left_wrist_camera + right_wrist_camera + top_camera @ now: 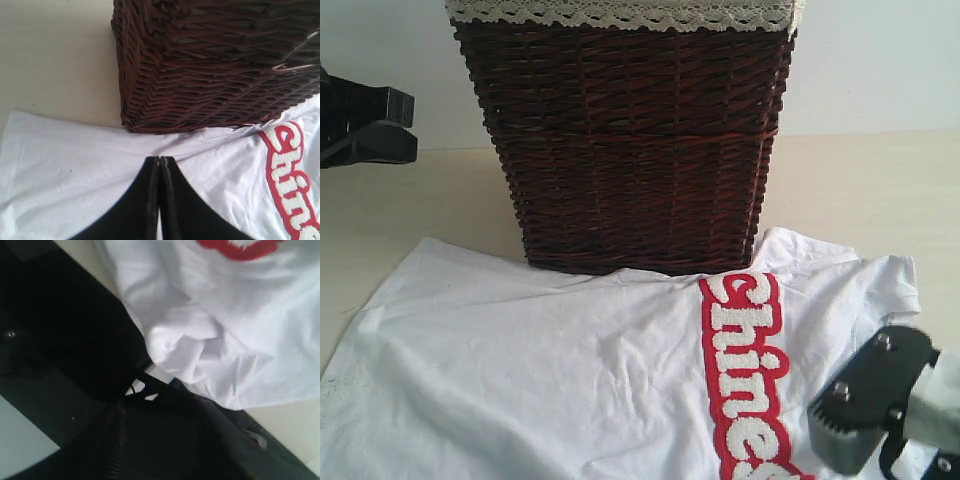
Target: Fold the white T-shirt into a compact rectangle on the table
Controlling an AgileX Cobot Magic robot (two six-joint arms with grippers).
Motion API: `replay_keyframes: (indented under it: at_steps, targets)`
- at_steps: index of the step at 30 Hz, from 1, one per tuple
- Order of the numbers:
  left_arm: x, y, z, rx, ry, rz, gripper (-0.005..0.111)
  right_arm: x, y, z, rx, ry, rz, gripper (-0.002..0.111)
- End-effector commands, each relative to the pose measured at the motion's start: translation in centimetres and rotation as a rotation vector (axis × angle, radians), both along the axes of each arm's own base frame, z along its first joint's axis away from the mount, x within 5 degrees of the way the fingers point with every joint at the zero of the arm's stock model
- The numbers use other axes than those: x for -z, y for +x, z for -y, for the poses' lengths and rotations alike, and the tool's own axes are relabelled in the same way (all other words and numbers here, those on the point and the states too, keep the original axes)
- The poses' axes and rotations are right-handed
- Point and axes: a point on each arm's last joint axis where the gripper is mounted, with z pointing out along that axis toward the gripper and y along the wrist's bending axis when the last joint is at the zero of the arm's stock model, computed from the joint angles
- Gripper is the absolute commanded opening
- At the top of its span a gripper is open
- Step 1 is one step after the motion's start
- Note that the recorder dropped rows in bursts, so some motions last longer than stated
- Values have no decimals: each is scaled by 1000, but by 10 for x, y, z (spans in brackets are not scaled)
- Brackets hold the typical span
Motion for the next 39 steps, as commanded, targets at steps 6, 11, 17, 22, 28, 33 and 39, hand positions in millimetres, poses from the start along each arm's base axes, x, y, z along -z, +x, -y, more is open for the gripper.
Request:
replay_keyframes:
  at_steps: [6,11,17,22,28,33,39]
  targets:
    - [0,-1,2,6,-12,-2,0,61,-8,-37,-172,-207,-45,44]
    - [0,-1,2,5,-16,-3,0,77,4,-35,-160,-361,34,46]
    - [0,-1,2,7,-14,-2,0,82,2,-43,-137,-301,9,46]
    - [1,-2,3,11,-13,-9,0,83,0,-51,-110,-216,-13,33]
    - [1,-2,3,11,-22,-14,0,82,-1,-46,-137,-271,-22,0]
    - [0,-2,3,13,-25,-11,0,71,-9,-46,-157,-288,-114,0]
    - [0,-2,3,12,-25,-9,0,22,-21,-64,-265,-163,-87,0]
